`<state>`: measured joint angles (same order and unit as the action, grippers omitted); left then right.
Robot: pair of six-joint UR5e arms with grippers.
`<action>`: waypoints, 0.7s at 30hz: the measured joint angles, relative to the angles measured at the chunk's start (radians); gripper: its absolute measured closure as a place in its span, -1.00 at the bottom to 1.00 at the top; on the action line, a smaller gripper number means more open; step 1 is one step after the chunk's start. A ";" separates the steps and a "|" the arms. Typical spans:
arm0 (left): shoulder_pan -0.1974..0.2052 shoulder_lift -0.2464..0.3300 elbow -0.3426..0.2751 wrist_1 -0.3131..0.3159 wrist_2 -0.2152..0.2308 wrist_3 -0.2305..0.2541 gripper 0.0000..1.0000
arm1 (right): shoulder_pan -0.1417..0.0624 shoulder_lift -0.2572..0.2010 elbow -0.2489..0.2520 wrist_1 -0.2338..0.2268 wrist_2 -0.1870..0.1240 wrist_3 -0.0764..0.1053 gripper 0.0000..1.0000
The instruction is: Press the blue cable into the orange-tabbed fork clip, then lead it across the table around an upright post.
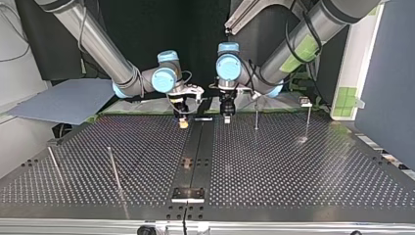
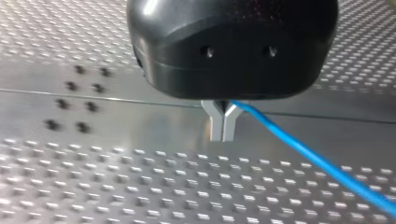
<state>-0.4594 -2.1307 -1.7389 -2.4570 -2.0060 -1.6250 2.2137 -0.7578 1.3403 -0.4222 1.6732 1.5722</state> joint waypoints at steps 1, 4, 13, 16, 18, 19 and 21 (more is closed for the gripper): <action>0.000 0.010 0.000 0.000 0.000 0.000 1.00 | -0.001 -0.013 0.000 0.001 0.001 0.002 1.00; -0.001 0.041 0.001 -0.001 0.000 0.000 1.00 | -0.001 -0.044 0.000 0.004 0.001 0.004 1.00; -0.002 0.087 0.005 0.000 -0.001 -0.003 1.00 | -0.003 -0.130 0.000 0.017 0.000 0.005 1.00; -0.002 0.088 0.009 0.001 0.000 -0.007 1.00 | -0.004 -0.158 0.000 0.018 0.000 0.006 1.00; -0.002 0.088 0.017 0.001 0.001 -0.015 1.00 | -0.005 -0.173 -0.001 0.018 0.001 0.006 1.00; -0.003 0.088 0.021 0.000 0.002 -0.019 1.00 | -0.005 -0.183 -0.001 0.017 0.002 0.006 1.00; -0.003 0.088 0.033 -0.007 0.001 -0.029 1.00 | -0.006 -0.200 -0.002 0.017 0.002 0.006 1.00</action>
<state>-0.4629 -2.0424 -1.7057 -2.4637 -2.0049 -1.6544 2.2081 -0.9577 1.3382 -0.4055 1.6751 1.5784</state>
